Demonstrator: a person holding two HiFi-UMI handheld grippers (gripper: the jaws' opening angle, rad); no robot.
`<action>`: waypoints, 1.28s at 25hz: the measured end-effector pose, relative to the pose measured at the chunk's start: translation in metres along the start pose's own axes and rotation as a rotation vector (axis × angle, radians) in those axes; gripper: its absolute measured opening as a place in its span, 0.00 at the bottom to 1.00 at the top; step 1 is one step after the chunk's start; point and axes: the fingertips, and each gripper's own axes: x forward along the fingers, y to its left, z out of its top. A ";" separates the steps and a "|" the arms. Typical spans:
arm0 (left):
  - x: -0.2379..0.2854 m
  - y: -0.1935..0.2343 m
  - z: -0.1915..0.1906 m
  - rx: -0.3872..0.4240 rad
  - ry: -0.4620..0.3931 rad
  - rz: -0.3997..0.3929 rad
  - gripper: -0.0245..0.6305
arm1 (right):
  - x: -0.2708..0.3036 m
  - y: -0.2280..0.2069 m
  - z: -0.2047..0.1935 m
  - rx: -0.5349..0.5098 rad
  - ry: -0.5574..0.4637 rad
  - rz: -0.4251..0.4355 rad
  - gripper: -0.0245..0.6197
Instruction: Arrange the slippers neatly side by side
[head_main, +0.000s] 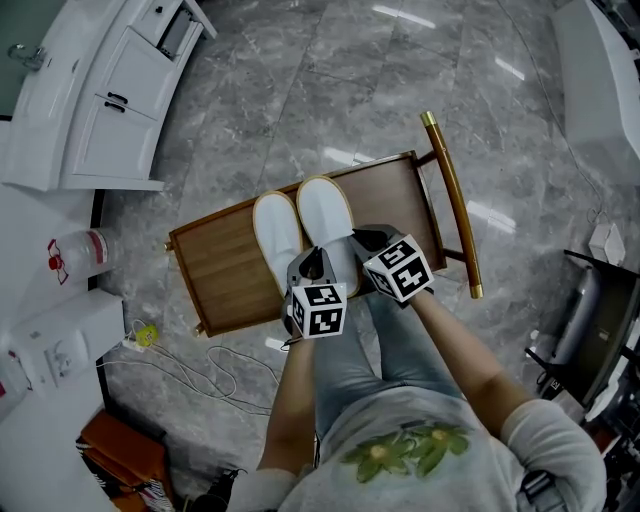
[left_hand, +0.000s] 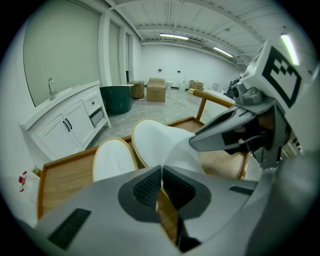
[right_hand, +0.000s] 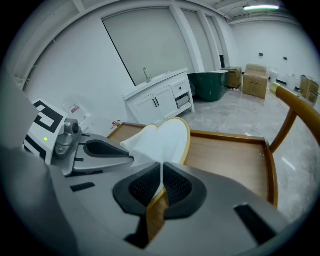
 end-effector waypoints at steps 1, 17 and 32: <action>0.002 0.001 -0.001 0.003 0.003 -0.001 0.07 | 0.002 0.000 0.000 0.001 0.002 -0.001 0.07; 0.026 0.005 -0.018 -0.021 0.051 -0.051 0.07 | 0.029 -0.011 -0.019 0.013 0.074 -0.036 0.07; 0.031 0.003 -0.019 -0.062 0.051 -0.054 0.08 | 0.035 -0.009 -0.024 0.002 0.093 -0.012 0.14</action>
